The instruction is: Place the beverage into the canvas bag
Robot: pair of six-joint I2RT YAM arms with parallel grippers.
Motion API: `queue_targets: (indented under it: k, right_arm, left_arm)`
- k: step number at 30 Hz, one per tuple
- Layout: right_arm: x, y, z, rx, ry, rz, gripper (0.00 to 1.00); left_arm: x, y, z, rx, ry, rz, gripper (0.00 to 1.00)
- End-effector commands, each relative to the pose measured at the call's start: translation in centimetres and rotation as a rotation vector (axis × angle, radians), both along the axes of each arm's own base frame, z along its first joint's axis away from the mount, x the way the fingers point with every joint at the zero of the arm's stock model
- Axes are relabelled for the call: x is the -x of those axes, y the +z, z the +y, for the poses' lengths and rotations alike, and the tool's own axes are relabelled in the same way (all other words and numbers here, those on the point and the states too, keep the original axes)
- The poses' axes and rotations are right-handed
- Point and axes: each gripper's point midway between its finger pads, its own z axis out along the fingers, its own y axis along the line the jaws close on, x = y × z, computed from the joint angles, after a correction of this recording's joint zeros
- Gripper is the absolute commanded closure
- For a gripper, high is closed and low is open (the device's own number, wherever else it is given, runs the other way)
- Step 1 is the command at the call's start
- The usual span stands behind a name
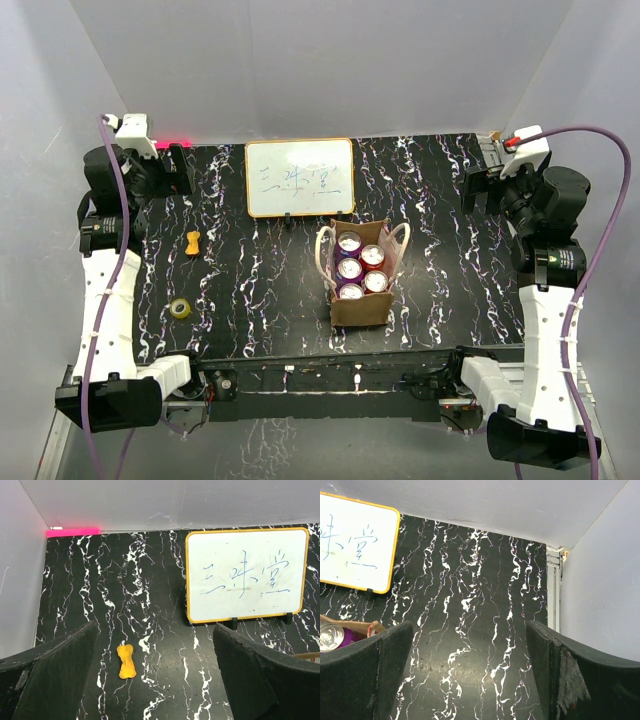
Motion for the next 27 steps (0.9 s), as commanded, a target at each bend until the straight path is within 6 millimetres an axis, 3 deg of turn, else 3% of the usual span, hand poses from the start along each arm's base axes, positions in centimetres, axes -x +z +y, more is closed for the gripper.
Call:
queue_targets:
  k: [1,27]
  right_arm:
    - [0.33,1.59,-0.25,0.01,-0.013,-0.058,0.01]
    - [0.34,1.09,0.13,0.005,0.007,-0.055,0.01]
  left_arm:
    - [0.38,2.3,-0.25,-0.001,-0.022,-0.043,0.03]
    - [0.53,1.68,-0.44,-0.007,-0.044,-0.036,0.05]
